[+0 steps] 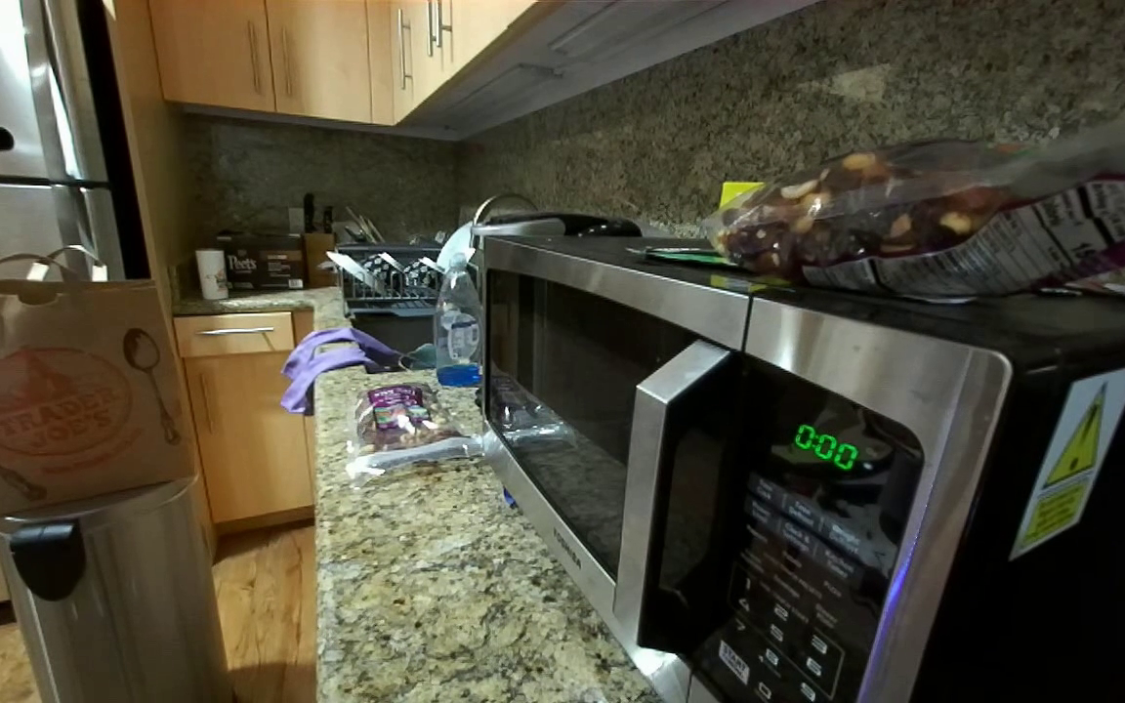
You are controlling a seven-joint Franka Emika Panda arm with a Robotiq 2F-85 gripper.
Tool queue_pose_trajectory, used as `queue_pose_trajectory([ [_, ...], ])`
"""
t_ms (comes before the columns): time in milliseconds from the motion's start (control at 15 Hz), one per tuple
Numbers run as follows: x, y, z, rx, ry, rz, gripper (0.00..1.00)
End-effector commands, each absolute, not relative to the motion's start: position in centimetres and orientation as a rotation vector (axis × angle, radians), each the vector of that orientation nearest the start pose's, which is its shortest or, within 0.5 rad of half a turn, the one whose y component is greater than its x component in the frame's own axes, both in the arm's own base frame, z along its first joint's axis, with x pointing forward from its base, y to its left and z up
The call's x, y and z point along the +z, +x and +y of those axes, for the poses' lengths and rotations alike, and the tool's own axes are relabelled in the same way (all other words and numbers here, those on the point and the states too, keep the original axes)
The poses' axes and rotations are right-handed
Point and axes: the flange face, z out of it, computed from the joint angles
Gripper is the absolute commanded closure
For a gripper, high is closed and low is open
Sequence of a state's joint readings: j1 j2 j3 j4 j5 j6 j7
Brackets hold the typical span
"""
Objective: Open the top right cabinet door
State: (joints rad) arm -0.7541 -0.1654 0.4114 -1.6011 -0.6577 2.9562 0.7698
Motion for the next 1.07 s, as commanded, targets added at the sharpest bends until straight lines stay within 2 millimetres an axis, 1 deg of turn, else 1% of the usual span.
queue_pose_trajectory([
  [0, 83.9, 46.6, -9.7, -2.388, -2.366, 0.733, 0.91],
  [200, 83.5, 43.3, -8.5, -2.430, -2.326, 0.781, 0.91],
  [333, 83.6, 41.4, -7.6, -2.468, -2.281, 0.826, 0.91],
  [533, 83.7, 39.8, -6.8, -2.500, -2.236, 0.886, 0.91],
  [600, 83.5, 39.6, -6.7, -2.499, -2.230, 0.874, 0.91],
  [667, 83.9, 42.3, -8.2, -2.473, -2.330, 0.798, 0.86],
  [800, 83.8, 41.5, -8.1, -2.486, -2.322, 0.817, 0.86],
  [933, 83.7, 41.3, -8.1, -2.491, -2.319, 0.819, 0.86],
  [1000, 83.7, 41.3, -8.1, -2.492, -2.319, 0.818, 0.90],
])
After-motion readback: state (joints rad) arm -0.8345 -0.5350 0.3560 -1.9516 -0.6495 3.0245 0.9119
